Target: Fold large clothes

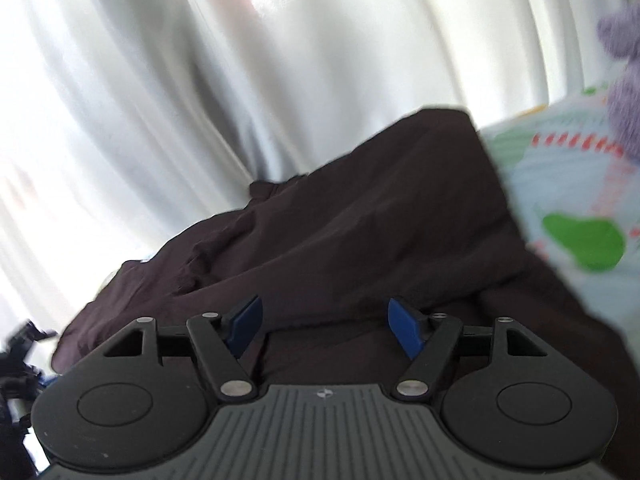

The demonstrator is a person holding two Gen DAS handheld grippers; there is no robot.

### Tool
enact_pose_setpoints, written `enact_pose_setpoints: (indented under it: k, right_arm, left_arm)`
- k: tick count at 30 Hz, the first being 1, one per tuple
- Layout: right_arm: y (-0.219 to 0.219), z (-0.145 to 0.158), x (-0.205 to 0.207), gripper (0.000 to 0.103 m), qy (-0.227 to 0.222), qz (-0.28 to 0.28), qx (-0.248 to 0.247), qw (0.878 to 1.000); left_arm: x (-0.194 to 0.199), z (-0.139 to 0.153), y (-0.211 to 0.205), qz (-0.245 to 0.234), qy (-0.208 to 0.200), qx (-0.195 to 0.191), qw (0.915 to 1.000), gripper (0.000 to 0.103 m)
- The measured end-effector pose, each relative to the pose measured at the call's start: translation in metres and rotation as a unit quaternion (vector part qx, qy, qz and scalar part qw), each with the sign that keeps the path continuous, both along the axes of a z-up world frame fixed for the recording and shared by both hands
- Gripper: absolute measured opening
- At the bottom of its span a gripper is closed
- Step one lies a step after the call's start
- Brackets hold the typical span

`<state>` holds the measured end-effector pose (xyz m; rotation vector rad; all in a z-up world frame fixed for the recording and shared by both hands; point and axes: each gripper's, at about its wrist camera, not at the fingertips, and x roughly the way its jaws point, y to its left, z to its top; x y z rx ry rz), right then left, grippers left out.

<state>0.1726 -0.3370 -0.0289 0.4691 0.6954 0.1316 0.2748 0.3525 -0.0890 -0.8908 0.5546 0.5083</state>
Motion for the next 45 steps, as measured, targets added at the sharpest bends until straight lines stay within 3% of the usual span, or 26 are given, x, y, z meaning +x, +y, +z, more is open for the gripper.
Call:
enact_pose_setpoints:
  k: [4, 10, 14, 15, 18, 21, 24, 26, 28, 29, 31, 34, 35, 36, 37, 38, 41, 45]
  right_arm:
    - [0.005, -0.002, 0.003, 0.071, 0.019, -0.013, -0.009, 1.0]
    - [0.01, 0.002, 0.003, 0.071, 0.015, -0.015, -0.005, 1.0]
    - [0.013, -0.001, 0.004, 0.071, 0.022, -0.014, -0.004, 1.0]
    - [0.013, -0.002, 0.003, 0.071, 0.022, -0.014, -0.005, 1.0]
    - [0.012, -0.001, -0.001, 0.071, 0.02, -0.016, -0.005, 1.0]
    - [0.007, 0.001, -0.004, 0.071, 0.015, -0.022, 0.004, 1.0]
    - [0.005, 0.003, -0.009, 0.071, 0.008, -0.025, 0.011, 1.0]
    - [0.005, 0.005, -0.012, 0.071, 0.003, -0.023, 0.015, 1.0]
    - [0.006, 0.006, -0.014, 0.071, -0.002, -0.02, 0.02, 1.0]
    - [0.007, 0.006, -0.015, 0.071, -0.004, -0.019, 0.024, 1.0]
    - [0.008, 0.007, -0.016, 0.071, -0.01, -0.015, 0.032, 0.999]
    - [0.012, 0.009, -0.019, 0.071, -0.016, -0.007, 0.041, 0.999]
    - [0.012, 0.01, -0.019, 0.071, -0.018, -0.004, 0.044, 0.999]
    - [0.012, 0.01, -0.019, 0.071, -0.018, -0.002, 0.047, 0.999]
    - [0.011, 0.011, -0.018, 0.071, -0.018, -0.001, 0.049, 0.999]
    - [0.01, 0.011, -0.018, 0.071, -0.02, 0.001, 0.053, 0.998]
    - [0.006, 0.01, -0.012, 0.073, -0.017, 0.006, 0.071, 0.997]
    - [0.005, 0.001, 0.015, 0.073, 0.007, 0.026, 0.134, 0.991]
  left_arm:
    - [-0.005, -0.035, 0.05, 0.062, -0.018, -0.074, 0.9951, 0.084]
    - [0.004, -0.047, 0.082, 0.09, -0.058, -0.104, 0.9889, 0.064]
    - [0.01, -0.056, 0.093, 0.098, -0.061, -0.135, 0.984, 0.029]
    - [0.013, -0.058, 0.094, 0.1, -0.063, -0.14, 0.983, 0.024]
    - [0.008, -0.054, 0.091, 0.1, -0.07, -0.139, 0.9827, 0.015]
    - [0.004, -0.032, 0.082, 0.089, -0.074, -0.101, 0.9882, 0.011]
    - [0.008, 0.006, 0.062, 0.049, -0.084, -0.03, 0.9949, 0.01]
    - [0.013, 0.038, 0.039, 0.004, -0.103, 0.018, 0.9946, 0.01]
    - [0.021, 0.073, 0.003, -0.054, -0.129, 0.065, 0.9881, 0.01]
    - [0.024, 0.091, -0.021, -0.089, -0.147, 0.09, 0.981, 0.01]
    - [0.03, 0.123, -0.077, -0.18, -0.189, 0.133, 0.9561, 0.01]
    - [0.038, 0.147, -0.17, -0.329, -0.222, 0.151, 0.9056, 0.013]
    - [0.042, 0.144, -0.198, -0.372, -0.222, 0.142, 0.8901, 0.022]
    - [0.045, 0.137, -0.222, -0.406, -0.219, 0.127, 0.8782, 0.045]
    - [0.049, 0.125, -0.247, -0.445, -0.206, 0.109, 0.8648, 0.058]
    - [0.051, 0.113, -0.266, -0.467, -0.186, 0.101, 0.8586, 0.069]
    - [0.05, 0.073, -0.299, -0.477, -0.11, 0.097, 0.8666, 0.073]
    - [0.038, 0.036, -0.289, -0.425, -0.036, 0.123, 0.8961, 0.077]
